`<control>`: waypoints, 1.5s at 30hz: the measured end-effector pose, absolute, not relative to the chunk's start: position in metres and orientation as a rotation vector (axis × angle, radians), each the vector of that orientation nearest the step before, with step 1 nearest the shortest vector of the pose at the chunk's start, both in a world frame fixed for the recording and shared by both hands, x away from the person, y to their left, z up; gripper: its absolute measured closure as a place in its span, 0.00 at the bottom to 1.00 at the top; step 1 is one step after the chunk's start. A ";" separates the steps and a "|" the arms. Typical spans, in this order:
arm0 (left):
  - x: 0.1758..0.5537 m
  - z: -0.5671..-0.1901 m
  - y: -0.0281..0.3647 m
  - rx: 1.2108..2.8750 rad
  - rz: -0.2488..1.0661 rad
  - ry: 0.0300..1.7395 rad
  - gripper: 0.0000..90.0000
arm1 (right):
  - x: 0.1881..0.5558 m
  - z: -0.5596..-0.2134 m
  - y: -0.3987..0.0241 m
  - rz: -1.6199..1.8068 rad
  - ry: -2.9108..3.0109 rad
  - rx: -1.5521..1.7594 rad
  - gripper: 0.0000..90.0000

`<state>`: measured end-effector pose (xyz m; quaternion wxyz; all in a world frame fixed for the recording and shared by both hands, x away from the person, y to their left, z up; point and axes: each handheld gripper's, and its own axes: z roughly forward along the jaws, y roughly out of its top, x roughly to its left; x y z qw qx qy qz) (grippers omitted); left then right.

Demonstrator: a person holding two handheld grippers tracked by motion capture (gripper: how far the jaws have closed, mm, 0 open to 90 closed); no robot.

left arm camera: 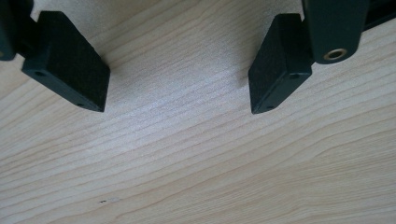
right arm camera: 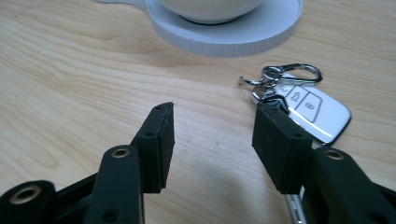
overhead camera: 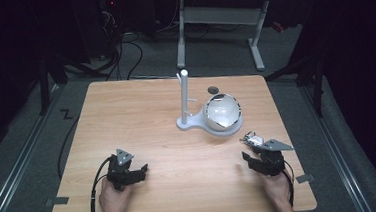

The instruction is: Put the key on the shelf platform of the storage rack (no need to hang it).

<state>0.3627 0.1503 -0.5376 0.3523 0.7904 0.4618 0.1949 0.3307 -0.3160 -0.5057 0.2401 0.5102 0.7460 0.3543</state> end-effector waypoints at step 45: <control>0.363 -0.538 0.150 2.042 0.505 1.196 0.23 | 0.379 -0.511 -0.328 0.758 2.083 1.403 0.73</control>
